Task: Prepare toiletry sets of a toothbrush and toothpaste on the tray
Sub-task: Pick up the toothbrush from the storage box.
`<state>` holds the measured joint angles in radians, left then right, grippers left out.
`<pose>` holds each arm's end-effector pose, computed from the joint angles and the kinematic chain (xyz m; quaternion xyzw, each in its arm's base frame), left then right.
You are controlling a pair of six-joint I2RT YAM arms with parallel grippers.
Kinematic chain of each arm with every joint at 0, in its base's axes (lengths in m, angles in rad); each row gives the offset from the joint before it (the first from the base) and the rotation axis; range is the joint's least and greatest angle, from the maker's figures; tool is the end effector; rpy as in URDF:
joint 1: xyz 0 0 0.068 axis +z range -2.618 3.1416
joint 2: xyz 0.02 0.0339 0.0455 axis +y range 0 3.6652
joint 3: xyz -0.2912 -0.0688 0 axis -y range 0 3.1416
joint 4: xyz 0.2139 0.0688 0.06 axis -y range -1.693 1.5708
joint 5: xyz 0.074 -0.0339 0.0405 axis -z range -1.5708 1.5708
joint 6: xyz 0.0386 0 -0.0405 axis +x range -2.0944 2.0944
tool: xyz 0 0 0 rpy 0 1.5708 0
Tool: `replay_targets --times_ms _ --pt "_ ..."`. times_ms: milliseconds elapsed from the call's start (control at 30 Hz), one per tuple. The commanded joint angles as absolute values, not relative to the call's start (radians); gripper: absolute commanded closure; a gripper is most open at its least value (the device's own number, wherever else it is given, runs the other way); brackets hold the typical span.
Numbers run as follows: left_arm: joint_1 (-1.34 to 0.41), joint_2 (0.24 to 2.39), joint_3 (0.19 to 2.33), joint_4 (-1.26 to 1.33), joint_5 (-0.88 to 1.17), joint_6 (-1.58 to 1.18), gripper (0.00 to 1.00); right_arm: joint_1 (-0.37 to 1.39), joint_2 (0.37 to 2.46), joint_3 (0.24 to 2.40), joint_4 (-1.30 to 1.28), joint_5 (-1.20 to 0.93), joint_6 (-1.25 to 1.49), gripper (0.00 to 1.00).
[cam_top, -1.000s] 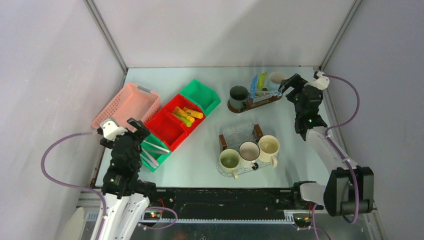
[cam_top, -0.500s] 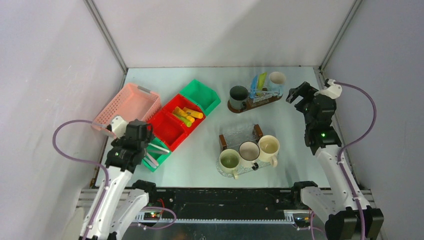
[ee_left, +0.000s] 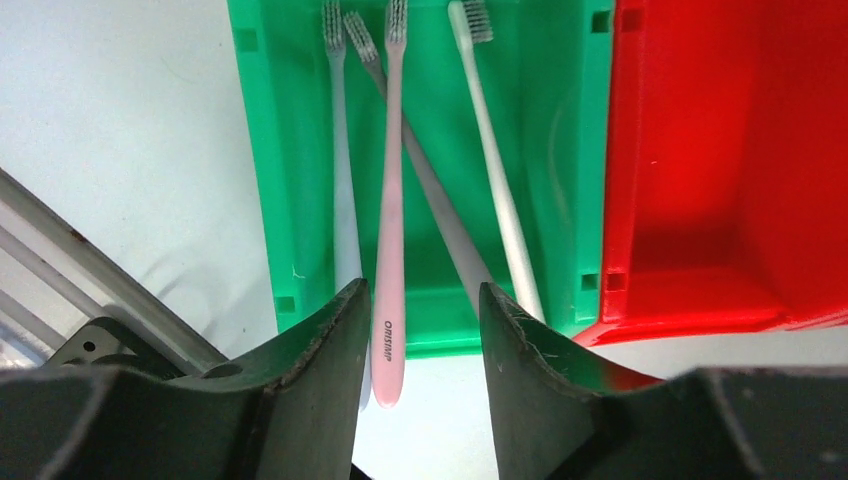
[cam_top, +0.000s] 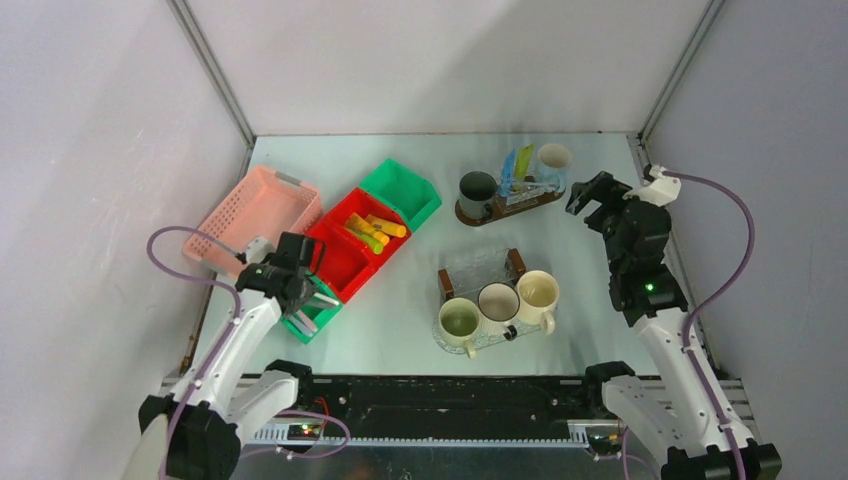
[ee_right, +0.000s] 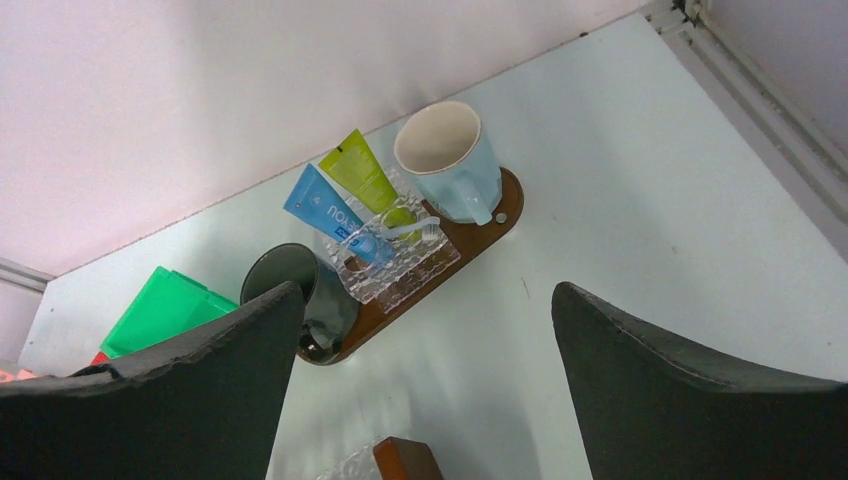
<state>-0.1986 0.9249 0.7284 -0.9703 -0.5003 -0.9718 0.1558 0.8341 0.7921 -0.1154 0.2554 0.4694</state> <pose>0.1101 -0.0033 0.2639 -0.4039 0.8604 0.0948 0.2960 0.1503 0.0137 0.3627 0.1995 0.7322 0.1059 0.6426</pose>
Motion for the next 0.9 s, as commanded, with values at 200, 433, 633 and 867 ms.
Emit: replay_targets --times_ms 200,433,633,867 --pt "-0.189 1.037 0.709 -0.988 -0.5 -1.063 0.55 0.223 0.754 0.779 -0.084 0.404 0.37 0.01" --pt "-0.189 1.074 0.672 -0.973 -0.497 -1.105 0.57 0.256 0.74 0.76 -0.058 0.448 0.334 0.01" --pt "-0.187 1.119 0.651 -0.938 -0.485 -1.115 0.61 0.268 0.742 0.756 -0.047 0.46 0.32 0.01" --pt "-0.187 1.137 0.659 -0.925 -0.481 -1.115 0.74 0.27 0.745 0.756 -0.046 0.461 0.317 0.01"
